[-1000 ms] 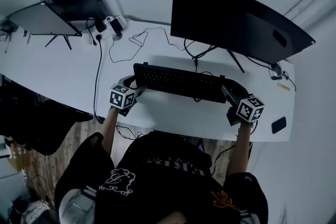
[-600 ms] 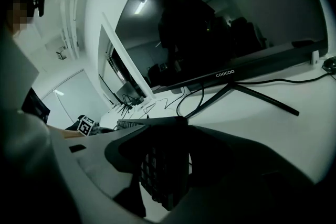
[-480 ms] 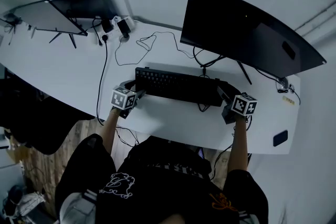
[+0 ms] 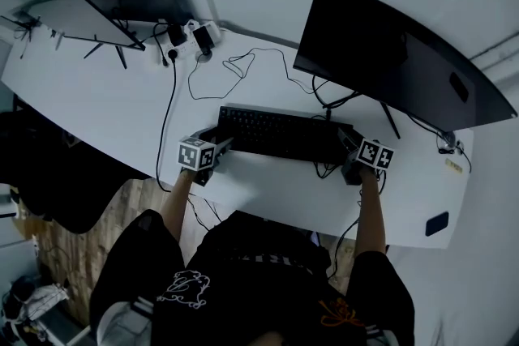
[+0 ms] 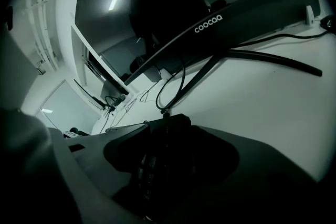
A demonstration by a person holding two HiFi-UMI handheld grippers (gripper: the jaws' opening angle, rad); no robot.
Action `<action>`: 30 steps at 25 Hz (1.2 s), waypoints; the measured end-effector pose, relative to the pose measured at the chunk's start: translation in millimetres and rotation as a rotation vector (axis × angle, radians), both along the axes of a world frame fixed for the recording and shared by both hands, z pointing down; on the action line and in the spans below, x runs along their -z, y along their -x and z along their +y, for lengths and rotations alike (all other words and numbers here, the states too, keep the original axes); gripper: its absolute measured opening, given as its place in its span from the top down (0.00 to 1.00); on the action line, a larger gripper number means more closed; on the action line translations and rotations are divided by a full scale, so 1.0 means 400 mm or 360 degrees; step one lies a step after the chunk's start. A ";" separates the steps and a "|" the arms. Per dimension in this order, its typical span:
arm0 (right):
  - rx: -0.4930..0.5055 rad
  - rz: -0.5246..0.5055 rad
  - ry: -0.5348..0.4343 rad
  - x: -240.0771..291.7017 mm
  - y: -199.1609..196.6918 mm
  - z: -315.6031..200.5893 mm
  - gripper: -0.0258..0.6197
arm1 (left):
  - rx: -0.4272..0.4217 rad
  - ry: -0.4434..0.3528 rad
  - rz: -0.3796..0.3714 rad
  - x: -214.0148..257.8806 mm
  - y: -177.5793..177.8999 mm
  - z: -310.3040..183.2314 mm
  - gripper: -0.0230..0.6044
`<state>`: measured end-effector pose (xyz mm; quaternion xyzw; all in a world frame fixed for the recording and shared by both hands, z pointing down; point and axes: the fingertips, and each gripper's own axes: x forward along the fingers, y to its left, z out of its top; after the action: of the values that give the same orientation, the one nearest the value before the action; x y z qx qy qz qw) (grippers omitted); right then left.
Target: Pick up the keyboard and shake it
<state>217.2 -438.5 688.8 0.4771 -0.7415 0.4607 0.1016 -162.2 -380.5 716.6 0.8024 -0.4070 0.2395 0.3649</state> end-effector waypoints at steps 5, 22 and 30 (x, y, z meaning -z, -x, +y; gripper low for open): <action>-0.0045 0.0133 -0.0020 -0.025 -0.012 0.002 0.58 | 0.0014 -0.0057 0.0007 -0.001 -0.002 0.000 0.50; 0.0097 0.0189 -0.0246 0.139 0.000 0.129 0.66 | -0.0057 -0.0416 -0.0072 0.204 -0.068 0.040 0.52; 0.0084 0.0049 -0.0432 0.306 0.046 0.282 0.72 | -0.0140 -0.0602 0.0182 0.386 -0.253 0.171 0.58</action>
<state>198.6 -325.6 566.5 0.4737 -0.8077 0.3458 0.0597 -61.2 -312.2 562.4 0.8860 -0.3877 0.1286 0.2194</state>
